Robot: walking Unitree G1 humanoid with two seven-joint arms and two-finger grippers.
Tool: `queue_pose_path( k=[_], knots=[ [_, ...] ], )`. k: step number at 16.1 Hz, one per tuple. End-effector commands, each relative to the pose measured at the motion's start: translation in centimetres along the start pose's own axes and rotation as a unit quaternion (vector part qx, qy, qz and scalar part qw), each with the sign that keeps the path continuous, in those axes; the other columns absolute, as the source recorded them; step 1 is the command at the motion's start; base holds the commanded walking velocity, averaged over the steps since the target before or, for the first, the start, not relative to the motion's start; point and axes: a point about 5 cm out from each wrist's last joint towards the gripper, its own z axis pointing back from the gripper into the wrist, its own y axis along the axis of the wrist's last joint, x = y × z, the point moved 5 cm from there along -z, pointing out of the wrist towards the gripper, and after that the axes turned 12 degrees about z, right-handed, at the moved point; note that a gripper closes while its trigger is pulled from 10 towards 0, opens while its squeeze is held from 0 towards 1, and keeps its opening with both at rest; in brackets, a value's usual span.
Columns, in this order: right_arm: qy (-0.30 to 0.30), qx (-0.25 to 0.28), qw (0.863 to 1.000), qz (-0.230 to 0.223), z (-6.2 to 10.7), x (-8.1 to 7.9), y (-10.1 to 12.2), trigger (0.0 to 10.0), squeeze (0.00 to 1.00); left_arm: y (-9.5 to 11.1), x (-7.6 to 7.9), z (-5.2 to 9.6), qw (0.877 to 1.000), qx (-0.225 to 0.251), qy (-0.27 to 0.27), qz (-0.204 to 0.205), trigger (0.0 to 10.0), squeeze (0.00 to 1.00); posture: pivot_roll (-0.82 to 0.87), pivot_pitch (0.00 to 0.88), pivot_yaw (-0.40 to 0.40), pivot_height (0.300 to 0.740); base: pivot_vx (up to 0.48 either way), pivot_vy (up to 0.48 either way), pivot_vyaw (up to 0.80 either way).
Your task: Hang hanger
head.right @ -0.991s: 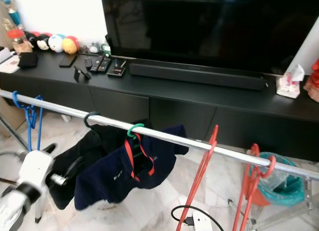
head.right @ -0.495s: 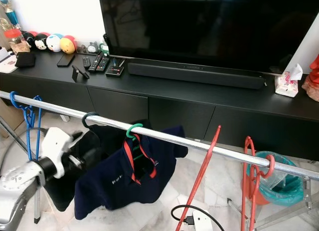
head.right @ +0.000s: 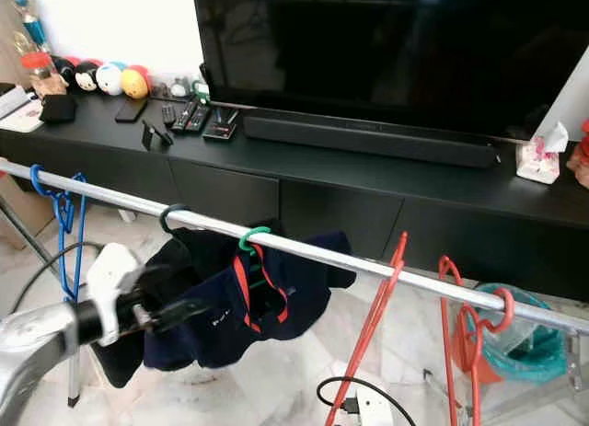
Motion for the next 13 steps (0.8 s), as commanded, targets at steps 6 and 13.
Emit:
queue_pose_path(
  k=[6,13],
  knots=[
    [0.000,-0.001,1.000,-0.006,0.0,-0.1,-0.2,10.0,0.00,1.2,-2.6,-2.6,0.995,-0.006,0.039,-0.089,10.0,0.00,-0.12,0.000,-0.034,0.740,0.000,0.000,0.00],
    [0.001,0.000,1.000,-0.012,0.0,-0.2,-0.3,10.0,0.00,1.1,-1.6,-5.5,0.997,0.011,-0.004,-0.072,10.0,0.00,-0.14,0.000,-0.026,0.740,0.000,0.000,0.00]
  ],
)
